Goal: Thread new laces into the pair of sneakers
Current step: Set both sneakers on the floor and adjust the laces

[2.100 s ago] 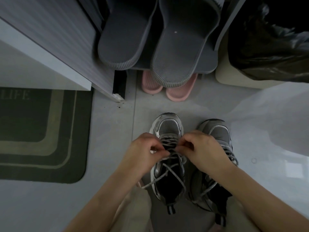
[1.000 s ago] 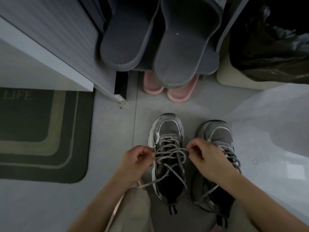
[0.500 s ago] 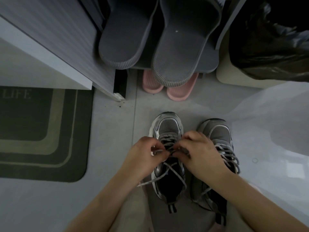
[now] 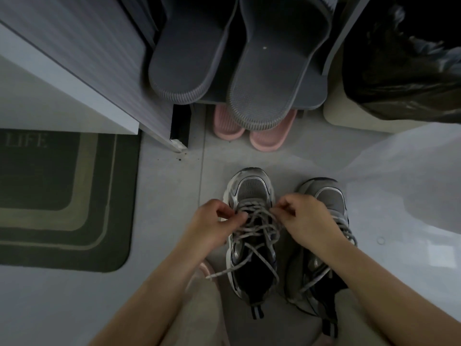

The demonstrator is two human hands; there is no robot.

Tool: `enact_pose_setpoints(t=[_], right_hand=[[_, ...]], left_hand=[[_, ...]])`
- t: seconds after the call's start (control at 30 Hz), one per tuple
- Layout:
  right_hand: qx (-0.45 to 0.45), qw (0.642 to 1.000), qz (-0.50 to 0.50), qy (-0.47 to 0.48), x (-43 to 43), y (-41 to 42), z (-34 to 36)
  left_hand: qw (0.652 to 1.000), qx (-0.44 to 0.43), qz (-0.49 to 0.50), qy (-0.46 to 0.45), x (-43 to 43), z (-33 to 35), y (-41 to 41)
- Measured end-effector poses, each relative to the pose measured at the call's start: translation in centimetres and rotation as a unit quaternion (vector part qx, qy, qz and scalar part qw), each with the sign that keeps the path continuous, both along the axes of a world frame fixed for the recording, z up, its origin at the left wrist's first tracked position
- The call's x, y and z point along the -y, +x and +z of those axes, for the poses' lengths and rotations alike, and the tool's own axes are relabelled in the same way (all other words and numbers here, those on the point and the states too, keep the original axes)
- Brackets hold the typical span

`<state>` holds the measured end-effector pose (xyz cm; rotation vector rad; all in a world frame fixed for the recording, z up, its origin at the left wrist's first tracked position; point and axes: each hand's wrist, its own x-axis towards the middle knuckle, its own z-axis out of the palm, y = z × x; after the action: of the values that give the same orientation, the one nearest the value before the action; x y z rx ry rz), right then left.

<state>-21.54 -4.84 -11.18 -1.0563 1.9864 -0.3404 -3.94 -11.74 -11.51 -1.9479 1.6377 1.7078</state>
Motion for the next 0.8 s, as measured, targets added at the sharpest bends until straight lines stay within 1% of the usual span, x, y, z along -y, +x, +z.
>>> enact_pose_setpoints(t=[0.07,0.17,0.27,0.43,0.53,0.6,0.63,0.73,0.77,0.8], right_hand=[[0.008,0.998,0.022,0.054,1.0,0.3,0.3],[0.029,0.989,0.044,0.141,1.8,0.6,0.6],[0.044,0.984,0.035,0.167,2.0,0.9,0.7],[0.038,0.990,0.018,0.131,1.5,1.0,0.7],[0.055,0.992,0.012,0.115,1.1,0.7,0.2],[0.071,0.992,0.013,0.105,0.8,0.4,0.0],[0.091,0.991,0.004,0.101,0.7,0.3,-0.2],[0.181,0.976,-0.069,0.103,-0.2,-0.1,-0.4],[0.182,0.976,-0.089,0.080,-0.4,-0.3,-0.4],[0.159,0.981,-0.099,0.044,-0.7,-0.5,-0.4]], left_hand=[[0.999,0.014,-0.015,0.046,0.2,0.0,-0.5],[0.995,0.047,-0.045,0.078,0.4,-0.3,-1.1],[0.995,0.045,-0.036,0.085,0.6,-0.6,-1.3],[0.998,0.024,-0.016,0.047,0.7,-0.7,-0.9],[0.998,0.013,0.015,0.059,0.6,-0.7,-0.7],[0.998,0.005,0.015,0.063,0.5,-0.4,-0.4],[0.998,0.003,0.004,0.059,0.5,-0.3,-0.3],[0.999,-0.020,-0.009,0.043,0.3,0.5,0.4],[0.999,-0.031,0.001,0.029,0.3,0.7,0.6],[0.999,-0.040,0.015,0.009,0.3,1.0,0.8]])
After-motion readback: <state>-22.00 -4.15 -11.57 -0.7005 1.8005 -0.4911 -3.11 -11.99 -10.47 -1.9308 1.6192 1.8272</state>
